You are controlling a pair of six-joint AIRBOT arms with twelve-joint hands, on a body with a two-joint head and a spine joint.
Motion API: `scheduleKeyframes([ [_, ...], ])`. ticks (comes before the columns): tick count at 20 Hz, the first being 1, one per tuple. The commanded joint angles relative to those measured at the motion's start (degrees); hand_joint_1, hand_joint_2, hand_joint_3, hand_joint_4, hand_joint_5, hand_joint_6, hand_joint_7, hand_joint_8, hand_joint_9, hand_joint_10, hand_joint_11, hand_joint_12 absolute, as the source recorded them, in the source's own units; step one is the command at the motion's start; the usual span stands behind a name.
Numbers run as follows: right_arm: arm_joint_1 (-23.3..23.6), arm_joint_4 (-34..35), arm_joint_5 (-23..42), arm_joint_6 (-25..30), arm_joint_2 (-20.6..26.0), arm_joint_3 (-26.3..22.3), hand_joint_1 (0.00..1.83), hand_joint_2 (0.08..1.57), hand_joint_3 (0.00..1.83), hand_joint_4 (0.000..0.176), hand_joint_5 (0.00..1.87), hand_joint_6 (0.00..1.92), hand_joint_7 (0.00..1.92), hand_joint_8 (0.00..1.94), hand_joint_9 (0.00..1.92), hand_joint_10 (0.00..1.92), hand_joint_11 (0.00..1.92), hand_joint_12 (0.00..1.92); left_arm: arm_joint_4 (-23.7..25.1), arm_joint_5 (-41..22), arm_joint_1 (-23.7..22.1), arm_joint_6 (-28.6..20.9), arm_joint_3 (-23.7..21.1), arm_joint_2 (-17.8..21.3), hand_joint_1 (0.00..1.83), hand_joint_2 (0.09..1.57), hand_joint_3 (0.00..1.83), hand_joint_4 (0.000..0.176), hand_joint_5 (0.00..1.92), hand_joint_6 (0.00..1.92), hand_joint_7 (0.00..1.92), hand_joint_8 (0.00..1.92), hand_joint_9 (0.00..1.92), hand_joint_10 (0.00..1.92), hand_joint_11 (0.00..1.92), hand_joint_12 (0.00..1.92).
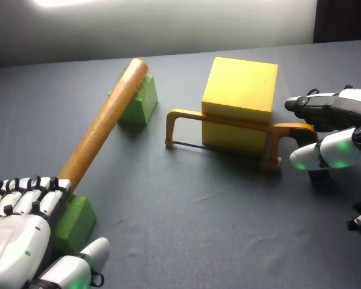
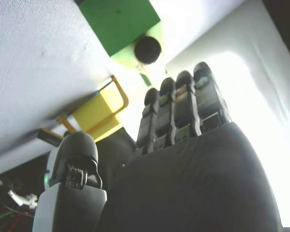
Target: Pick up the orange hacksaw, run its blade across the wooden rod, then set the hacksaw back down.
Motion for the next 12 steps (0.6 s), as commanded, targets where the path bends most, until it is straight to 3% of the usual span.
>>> scheduleKeyframes([
  [1,0.49,-1.15,2.98,0.78,0.43,0.25,1.25,1.05,0.01,0.000,0.20,0.00,0.16,0.00,0.14,0.00,0.00,0.43,3.88,-5.08,0.11,-0.13,-0.15,-0.32,0.00,1.36,0.00,0.000,0.06,0.00,0.03,0.00,0.00,0.00,0.00,0.00],
  [7,0.44,-1.16,3.30,0.64,0.33,0.35,1.24,1.04,0.00,0.000,0.24,0.00,0.19,0.00,0.17,0.00,0.00,0.47,3.88,-5.34,0.50,-0.13,-0.10,-1.39,0.00,1.36,0.00,0.000,0.07,0.01,0.03,0.01,0.01,0.00,0.00,0.00],
  [10,0.46,-1.16,3.27,0.64,0.33,0.38,1.25,1.06,0.00,0.000,0.43,0.01,0.43,0.01,0.40,0.02,0.03,0.80,3.88,-5.35,0.55,-0.13,-0.11,-1.60,0.00,1.36,0.00,0.000,0.07,0.01,0.04,0.01,0.01,0.00,0.00,0.00],
  [12,0.51,-1.16,3.27,0.64,0.33,0.41,1.24,1.06,0.00,0.000,0.64,0.01,0.66,0.01,0.62,0.02,0.21,0.94,3.88,-5.35,0.56,-0.13,-0.06,-1.70,0.00,1.35,0.00,0.000,0.06,0.00,0.04,0.01,0.01,0.00,0.00,0.00],
])
